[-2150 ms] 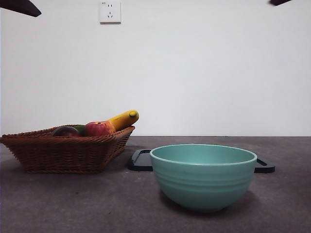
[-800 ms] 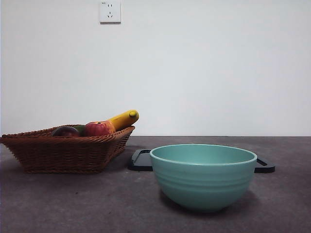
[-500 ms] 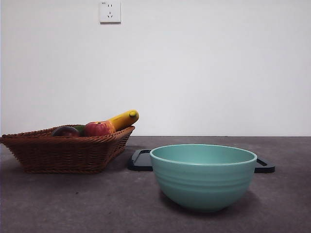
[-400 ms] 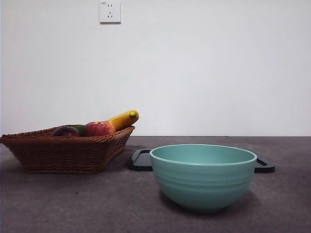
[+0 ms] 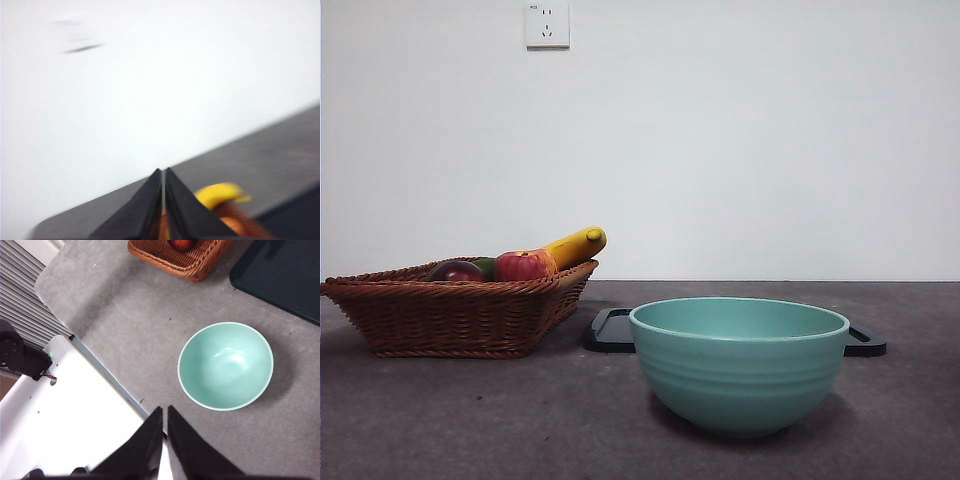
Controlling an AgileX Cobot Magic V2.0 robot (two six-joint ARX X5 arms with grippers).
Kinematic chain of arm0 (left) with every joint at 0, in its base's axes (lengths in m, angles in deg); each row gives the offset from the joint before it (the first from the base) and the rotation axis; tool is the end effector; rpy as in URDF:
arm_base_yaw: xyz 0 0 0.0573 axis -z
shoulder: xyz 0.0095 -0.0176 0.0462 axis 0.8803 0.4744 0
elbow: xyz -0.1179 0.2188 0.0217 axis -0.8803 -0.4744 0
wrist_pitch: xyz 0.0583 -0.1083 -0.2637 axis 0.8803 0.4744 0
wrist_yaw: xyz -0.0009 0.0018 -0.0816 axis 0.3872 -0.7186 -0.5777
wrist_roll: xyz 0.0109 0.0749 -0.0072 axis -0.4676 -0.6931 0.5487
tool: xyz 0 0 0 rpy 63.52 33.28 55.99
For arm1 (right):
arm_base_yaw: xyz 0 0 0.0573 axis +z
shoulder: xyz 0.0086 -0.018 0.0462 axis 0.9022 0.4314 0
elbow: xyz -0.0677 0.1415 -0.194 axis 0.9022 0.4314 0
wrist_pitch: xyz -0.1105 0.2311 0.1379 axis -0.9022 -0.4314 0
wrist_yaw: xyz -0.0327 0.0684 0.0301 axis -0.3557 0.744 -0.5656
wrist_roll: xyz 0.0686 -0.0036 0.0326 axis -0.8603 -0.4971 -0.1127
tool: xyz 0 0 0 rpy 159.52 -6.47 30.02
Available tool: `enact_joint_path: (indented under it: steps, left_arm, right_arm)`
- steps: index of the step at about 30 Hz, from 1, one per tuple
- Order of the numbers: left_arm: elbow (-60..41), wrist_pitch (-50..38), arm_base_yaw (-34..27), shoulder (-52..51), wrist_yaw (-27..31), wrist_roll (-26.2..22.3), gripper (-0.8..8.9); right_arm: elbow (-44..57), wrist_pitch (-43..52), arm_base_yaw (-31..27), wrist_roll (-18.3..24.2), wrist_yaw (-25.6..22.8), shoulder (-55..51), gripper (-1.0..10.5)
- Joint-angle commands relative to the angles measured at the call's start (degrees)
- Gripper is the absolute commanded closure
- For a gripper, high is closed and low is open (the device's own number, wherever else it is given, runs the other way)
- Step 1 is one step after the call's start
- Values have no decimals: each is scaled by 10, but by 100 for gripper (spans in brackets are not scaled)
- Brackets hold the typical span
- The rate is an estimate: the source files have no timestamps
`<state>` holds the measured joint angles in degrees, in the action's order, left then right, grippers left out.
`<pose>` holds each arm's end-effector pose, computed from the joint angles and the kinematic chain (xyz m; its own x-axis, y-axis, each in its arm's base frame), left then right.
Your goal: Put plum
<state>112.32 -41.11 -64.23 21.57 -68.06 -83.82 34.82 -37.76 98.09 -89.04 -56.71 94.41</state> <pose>0.1838 -0.0130 0.3558 0.9462 -0.3051 0.1073 0.2671 0.9243 0.2728 0.1502 0.1313 0.3030 0.3160 0.7262 -0.6106 -0.6143 0.6470 0.4516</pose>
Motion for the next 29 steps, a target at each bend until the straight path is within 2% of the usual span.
enact_joint_path:
  steps: [1, 5, 14, 29]
  left_arm:
    - [-61, -13, -11, -51, 36, -3, 805]
    - [-145, -14, -22, -120, 79, -2, 805]
    - [-301, -52, -27, -216, 102, 15, 805]
    - [-398, -39, -27, -264, 118, 28, 805]
  right_arm:
    - [-9, 6, 3, 9, 0, 3, 942]
    - [-9, 6, 3, 9, 1, 3, 942]
    - [-9, 6, 3, 9, 1, 3, 942]
    - [-9, 6, 3, 9, 1, 3, 942]
